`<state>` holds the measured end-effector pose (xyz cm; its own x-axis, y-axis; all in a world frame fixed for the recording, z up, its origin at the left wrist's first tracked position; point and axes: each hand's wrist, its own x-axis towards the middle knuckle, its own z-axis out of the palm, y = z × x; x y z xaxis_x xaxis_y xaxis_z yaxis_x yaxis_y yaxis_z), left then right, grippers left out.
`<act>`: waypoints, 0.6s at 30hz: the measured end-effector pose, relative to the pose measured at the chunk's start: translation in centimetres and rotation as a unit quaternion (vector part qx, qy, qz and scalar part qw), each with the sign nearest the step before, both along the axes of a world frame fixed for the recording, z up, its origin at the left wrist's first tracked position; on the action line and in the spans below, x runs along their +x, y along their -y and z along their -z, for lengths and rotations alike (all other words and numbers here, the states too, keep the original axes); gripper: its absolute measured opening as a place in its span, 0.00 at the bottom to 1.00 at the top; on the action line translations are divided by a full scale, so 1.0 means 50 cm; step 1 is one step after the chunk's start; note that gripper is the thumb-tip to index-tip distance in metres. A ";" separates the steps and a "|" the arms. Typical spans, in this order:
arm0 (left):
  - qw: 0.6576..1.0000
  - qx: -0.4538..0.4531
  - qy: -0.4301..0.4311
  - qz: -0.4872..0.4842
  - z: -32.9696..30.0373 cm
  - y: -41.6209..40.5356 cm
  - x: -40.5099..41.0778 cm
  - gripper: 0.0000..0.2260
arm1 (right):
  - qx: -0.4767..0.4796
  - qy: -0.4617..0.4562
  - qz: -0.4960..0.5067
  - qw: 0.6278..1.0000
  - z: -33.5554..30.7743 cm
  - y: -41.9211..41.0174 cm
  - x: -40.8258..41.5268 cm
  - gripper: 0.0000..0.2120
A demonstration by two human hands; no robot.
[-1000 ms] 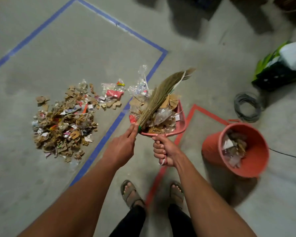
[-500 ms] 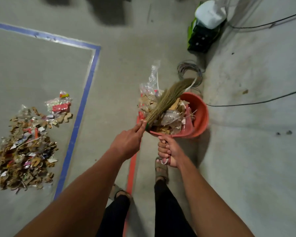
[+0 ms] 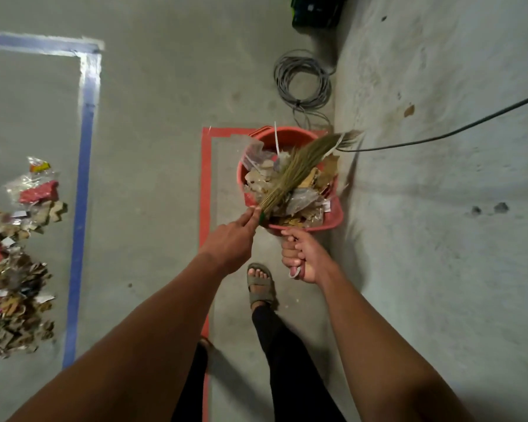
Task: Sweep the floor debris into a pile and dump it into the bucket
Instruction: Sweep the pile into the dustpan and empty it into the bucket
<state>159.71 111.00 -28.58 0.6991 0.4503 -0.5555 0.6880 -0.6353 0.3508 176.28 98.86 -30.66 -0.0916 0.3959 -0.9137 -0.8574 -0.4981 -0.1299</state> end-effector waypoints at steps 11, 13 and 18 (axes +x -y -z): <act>1.000 -0.003 -0.001 -0.017 0.195 0.002 0.063 0.30 | -0.068 -0.059 0.015 0.996 0.198 -0.077 0.125 0.18; 1.000 0.007 0.000 -0.013 0.205 0.005 0.063 0.30 | -0.094 -0.062 0.013 0.994 0.217 -0.100 0.151 0.19; 1.000 0.026 -0.001 0.003 0.196 -0.001 0.050 0.32 | -0.153 -0.062 -0.059 0.984 0.219 -0.155 0.193 0.21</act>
<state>162.19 111.03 -38.39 0.7009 0.4746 -0.5324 0.6847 -0.6567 0.3161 185.93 106.63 -41.59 -0.2381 0.0830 -0.9677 -0.7911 -0.5945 0.1437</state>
